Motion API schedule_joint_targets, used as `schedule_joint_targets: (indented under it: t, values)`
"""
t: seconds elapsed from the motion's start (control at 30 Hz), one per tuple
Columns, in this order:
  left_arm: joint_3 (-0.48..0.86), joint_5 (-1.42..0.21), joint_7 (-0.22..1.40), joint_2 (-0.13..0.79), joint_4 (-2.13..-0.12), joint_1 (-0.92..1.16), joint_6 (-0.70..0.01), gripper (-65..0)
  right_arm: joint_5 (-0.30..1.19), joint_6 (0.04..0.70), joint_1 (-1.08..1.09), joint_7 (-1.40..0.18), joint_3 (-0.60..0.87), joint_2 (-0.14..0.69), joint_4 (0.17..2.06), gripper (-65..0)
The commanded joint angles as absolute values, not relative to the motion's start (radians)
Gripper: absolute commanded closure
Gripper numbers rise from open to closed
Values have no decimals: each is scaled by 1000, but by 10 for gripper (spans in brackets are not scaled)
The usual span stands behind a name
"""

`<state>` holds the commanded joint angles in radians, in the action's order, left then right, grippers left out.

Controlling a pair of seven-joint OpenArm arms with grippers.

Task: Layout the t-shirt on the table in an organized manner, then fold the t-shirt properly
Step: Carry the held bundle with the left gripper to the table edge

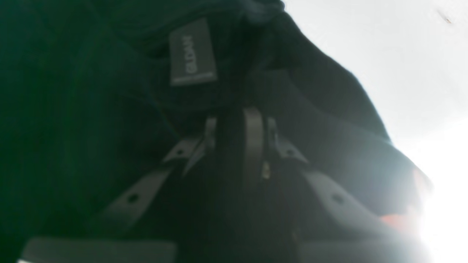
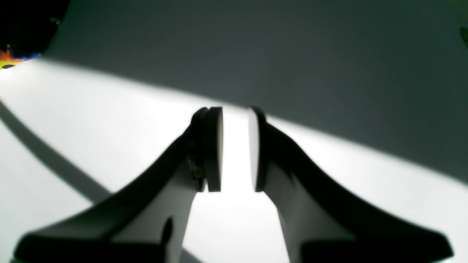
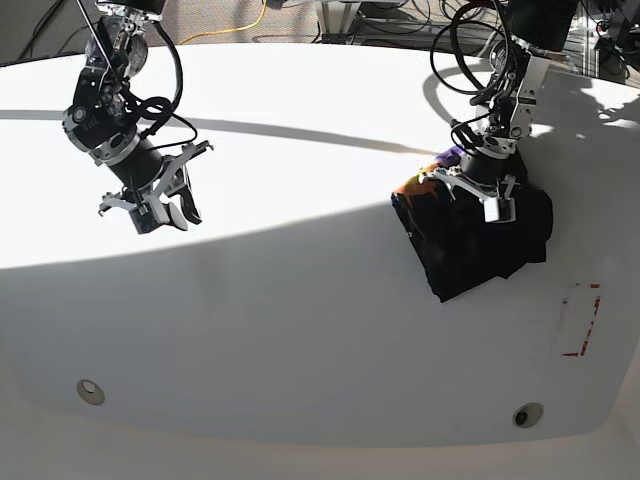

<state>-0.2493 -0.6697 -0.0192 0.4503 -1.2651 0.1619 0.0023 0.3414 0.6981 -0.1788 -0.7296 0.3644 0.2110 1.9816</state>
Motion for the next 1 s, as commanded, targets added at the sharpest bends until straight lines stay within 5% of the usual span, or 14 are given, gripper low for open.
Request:
schedule_joint_targets:
  t: [0.27, 0.67, 1.0]
  values:
    - [-145, -785, -19, 644, -1228, 216, -205, -83, 412, 698, -199, -730, 364, 206, 1986, -117]
    - [-65, -794, -18, 757, -1050, 214, -461, -83, 423, 698, -209, -731, 363, 199, 2005, -117]
    - [-64, -789, -19, 849, -881, 156, -576, -83, 423, 698, -208, -786, 364, 202, 2022, -117]
